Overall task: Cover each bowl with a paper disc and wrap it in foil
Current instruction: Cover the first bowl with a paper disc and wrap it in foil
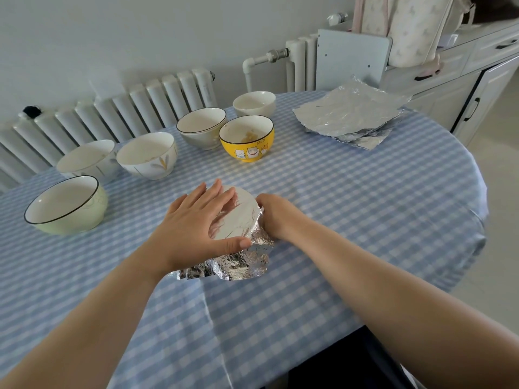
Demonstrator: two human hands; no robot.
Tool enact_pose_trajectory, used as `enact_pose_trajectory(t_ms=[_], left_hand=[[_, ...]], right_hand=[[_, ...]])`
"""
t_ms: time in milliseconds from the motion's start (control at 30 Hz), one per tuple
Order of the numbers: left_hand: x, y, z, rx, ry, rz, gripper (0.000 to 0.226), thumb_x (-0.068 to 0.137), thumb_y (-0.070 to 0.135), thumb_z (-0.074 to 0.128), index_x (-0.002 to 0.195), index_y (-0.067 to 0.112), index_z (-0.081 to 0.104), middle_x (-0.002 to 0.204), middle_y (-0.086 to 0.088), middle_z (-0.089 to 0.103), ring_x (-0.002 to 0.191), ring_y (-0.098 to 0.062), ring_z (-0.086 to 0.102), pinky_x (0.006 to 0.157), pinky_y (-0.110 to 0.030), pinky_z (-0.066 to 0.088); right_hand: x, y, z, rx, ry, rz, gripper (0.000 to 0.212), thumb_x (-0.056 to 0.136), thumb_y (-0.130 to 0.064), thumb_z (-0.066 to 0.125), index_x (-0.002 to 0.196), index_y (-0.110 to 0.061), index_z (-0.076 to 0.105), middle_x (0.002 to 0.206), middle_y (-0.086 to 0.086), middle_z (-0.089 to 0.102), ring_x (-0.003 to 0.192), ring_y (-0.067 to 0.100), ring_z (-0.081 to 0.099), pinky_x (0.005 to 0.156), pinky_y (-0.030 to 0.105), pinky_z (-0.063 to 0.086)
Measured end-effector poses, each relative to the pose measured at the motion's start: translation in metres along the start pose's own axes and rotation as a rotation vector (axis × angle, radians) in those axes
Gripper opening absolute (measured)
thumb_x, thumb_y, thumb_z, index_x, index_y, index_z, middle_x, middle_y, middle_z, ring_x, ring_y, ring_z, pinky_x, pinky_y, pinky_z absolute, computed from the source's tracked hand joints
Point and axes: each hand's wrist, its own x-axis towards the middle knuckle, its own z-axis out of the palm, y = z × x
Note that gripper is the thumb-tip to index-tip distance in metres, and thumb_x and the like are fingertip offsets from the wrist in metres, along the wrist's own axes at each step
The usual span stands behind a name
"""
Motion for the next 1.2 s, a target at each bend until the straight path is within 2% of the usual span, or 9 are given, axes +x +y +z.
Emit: enact_pose_trajectory(t_ms=[200, 367, 467, 567, 633, 733, 867, 1033, 1200], left_hand=[[-0.001, 0.0, 0.0, -0.013, -0.004, -0.002, 0.122, 0.051, 0.104, 0.018, 0.155, 0.042, 0.001, 0.163, 0.016, -0.011, 0.149, -0.006, -0.015, 0.121, -0.039, -0.004], [0.0, -0.001, 0.0, -0.004, -0.005, -0.009, 0.128, 0.046, 0.107, 0.011, 0.155, 0.041, 0.001, 0.163, 0.016, -0.011, 0.149, -0.006, -0.015, 0.122, -0.04, -0.004], [0.0, -0.001, 0.001, -0.006, -0.008, -0.011, 0.127, 0.047, 0.106, 0.013, 0.155, 0.04, 0.001, 0.163, 0.016, -0.011, 0.149, -0.006, -0.015, 0.122, -0.039, -0.004], [0.0, 0.0, 0.001, -0.009, 0.001, 0.0, 0.121, 0.053, 0.101, 0.019, 0.156, 0.04, 0.001, 0.163, 0.016, -0.01, 0.149, -0.006, -0.015, 0.122, -0.04, -0.004], [0.0, 0.0, 0.001, -0.005, -0.006, -0.005, 0.12, 0.053, 0.1, 0.02, 0.156, 0.04, 0.0, 0.163, 0.015, -0.011, 0.149, -0.006, -0.015, 0.122, -0.039, -0.005], [0.0, 0.0, 0.0, 0.007, -0.015, -0.01, 0.12, 0.053, 0.1, 0.019, 0.155, 0.04, -0.002, 0.163, 0.016, -0.012, 0.149, -0.006, -0.016, 0.122, -0.039, -0.005], [0.0, -0.001, 0.001, -0.004, -0.001, -0.007, 0.12, 0.053, 0.1, 0.019, 0.155, 0.041, 0.001, 0.163, 0.016, -0.011, 0.149, -0.006, -0.015, 0.121, -0.039, -0.005], [0.0, 0.001, 0.001, -0.002, -0.008, -0.014, 0.12, 0.052, 0.1, 0.019, 0.155, 0.041, 0.0, 0.163, 0.016, -0.012, 0.149, -0.006, -0.015, 0.122, -0.039, -0.005], [-0.001, 0.0, 0.002, -0.003, 0.0, -0.01, 0.121, 0.052, 0.101, 0.018, 0.156, 0.041, 0.002, 0.163, 0.016, -0.011, 0.149, -0.006, -0.015, 0.122, -0.04, -0.004]], right_hand=[[-0.009, 0.011, -0.012, -0.218, 0.102, 0.149, 0.021, 0.098, -0.029, 0.049, 0.115, -0.018, 0.054, 0.113, 0.003, 0.063, 0.104, 0.028, 0.06, 0.072, 0.033, 0.041], [-0.031, 0.002, -0.012, 0.706, 0.449, 0.054, 0.023, 0.101, -0.036, 0.049, 0.105, -0.018, 0.064, 0.096, -0.005, 0.069, 0.09, 0.016, 0.068, 0.082, 0.037, 0.057], [-0.054, -0.02, 0.016, 0.877, 0.365, -0.012, 0.027, 0.1, -0.042, 0.049, 0.104, -0.021, 0.065, 0.079, -0.013, 0.066, 0.071, -0.002, 0.062, 0.067, 0.014, 0.047], [-0.054, -0.02, 0.034, 0.965, 0.468, 0.043, 0.016, 0.098, -0.037, 0.056, 0.102, -0.024, 0.065, 0.091, -0.012, 0.068, 0.083, 0.001, 0.064, 0.075, 0.019, 0.049], [-0.053, -0.019, 0.037, 1.031, 0.495, 0.096, 0.015, 0.095, -0.038, 0.061, 0.094, -0.024, 0.065, 0.086, -0.011, 0.068, 0.077, 0.0, 0.064, 0.071, 0.022, 0.05], [-0.053, -0.02, 0.039, 1.082, 0.513, 0.134, 0.024, 0.093, -0.039, 0.064, 0.08, -0.019, 0.06, 0.063, -0.014, 0.06, 0.054, -0.005, 0.055, 0.057, 0.018, 0.044], [-0.052, -0.021, 0.041, 1.109, 0.54, 0.161, 0.032, 0.094, -0.04, 0.063, 0.075, -0.016, 0.055, 0.05, -0.017, 0.054, 0.049, -0.003, 0.049, 0.055, 0.02, 0.042], [-0.05, -0.02, 0.045, 1.138, 0.55, 0.187, 0.034, 0.095, -0.04, 0.062, 0.072, -0.017, 0.053, 0.066, -0.005, 0.054, 0.064, 0.011, 0.05, 0.066, 0.035, 0.045], [-0.05, -0.018, 0.044, 1.093, 0.556, 0.172, 0.024, 0.097, -0.034, 0.06, 0.078, -0.019, 0.057, 0.071, -0.009, 0.058, 0.067, 0.008, 0.054, 0.068, 0.03, 0.046]])
